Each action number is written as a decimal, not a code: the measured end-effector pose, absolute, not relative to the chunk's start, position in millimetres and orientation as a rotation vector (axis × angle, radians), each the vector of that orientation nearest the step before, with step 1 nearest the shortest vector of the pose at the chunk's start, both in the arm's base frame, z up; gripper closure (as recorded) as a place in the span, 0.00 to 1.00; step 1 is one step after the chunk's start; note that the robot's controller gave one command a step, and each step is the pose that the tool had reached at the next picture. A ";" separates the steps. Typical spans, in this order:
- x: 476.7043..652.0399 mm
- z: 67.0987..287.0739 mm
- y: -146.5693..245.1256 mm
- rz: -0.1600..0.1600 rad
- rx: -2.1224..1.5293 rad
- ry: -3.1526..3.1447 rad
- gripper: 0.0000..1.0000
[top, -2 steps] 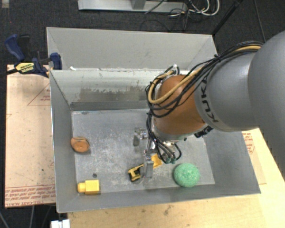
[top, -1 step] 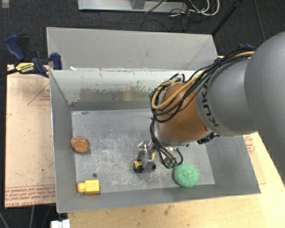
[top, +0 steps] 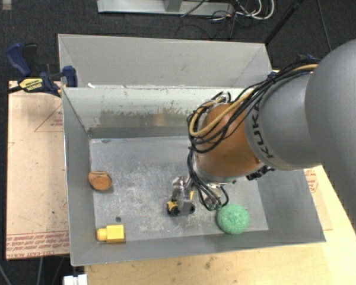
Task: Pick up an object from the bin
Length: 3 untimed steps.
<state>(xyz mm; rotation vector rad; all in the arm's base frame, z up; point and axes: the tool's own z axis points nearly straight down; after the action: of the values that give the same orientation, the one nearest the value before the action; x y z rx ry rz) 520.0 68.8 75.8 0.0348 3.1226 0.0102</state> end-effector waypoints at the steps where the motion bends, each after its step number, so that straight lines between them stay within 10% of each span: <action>1: 515.7 119.3 61.8 0.002 0.038 3.147 1.00; 3: 519.1 129.9 31.9 -0.002 0.076 3.156 1.00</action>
Offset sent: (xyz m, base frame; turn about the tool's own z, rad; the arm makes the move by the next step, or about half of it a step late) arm 0.0233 -0.0752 -0.0058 0.0133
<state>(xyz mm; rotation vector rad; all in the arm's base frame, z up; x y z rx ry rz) 519.1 31.9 129.9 0.0765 3.1556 -0.0024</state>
